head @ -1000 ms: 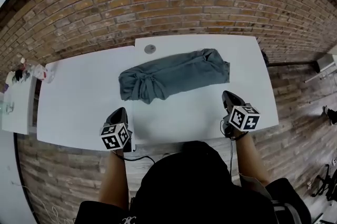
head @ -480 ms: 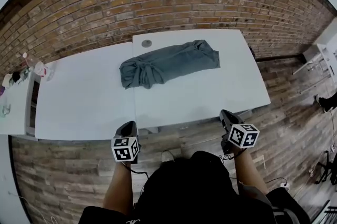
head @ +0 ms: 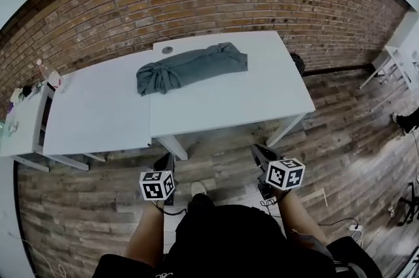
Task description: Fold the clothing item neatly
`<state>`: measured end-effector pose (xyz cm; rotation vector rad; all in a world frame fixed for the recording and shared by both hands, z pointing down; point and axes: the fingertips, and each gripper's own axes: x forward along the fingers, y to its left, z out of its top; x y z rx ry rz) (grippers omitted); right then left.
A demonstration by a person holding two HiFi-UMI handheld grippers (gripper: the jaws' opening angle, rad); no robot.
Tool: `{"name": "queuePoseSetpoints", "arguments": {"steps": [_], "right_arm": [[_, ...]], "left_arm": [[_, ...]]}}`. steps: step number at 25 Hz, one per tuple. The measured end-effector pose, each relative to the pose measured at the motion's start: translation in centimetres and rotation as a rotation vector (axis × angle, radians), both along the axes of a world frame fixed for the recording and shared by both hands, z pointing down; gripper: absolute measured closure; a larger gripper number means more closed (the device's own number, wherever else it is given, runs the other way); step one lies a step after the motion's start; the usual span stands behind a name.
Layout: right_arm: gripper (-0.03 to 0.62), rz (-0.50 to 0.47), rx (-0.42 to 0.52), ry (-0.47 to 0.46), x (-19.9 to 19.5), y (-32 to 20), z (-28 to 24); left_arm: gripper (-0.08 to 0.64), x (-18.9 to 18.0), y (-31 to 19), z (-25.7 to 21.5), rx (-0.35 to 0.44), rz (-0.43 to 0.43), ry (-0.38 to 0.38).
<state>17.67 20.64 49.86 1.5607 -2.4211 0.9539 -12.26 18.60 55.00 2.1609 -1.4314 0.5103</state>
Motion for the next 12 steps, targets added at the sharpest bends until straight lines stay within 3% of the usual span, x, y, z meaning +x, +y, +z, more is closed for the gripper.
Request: {"name": "queuePoseSetpoints", "arguments": {"steps": [5,12], "right_arm": [[0.591,-0.066,-0.019,0.015,4.4,8.2,1.2],[0.591,-0.111,0.038,0.018,6.7,14.6,-0.4]], "left_arm": [[0.561,6.0,10.2,2.0,-0.031,0.031,-0.013],[0.561,8.0,19.3,1.0,-0.03,-0.034,-0.033]]}}
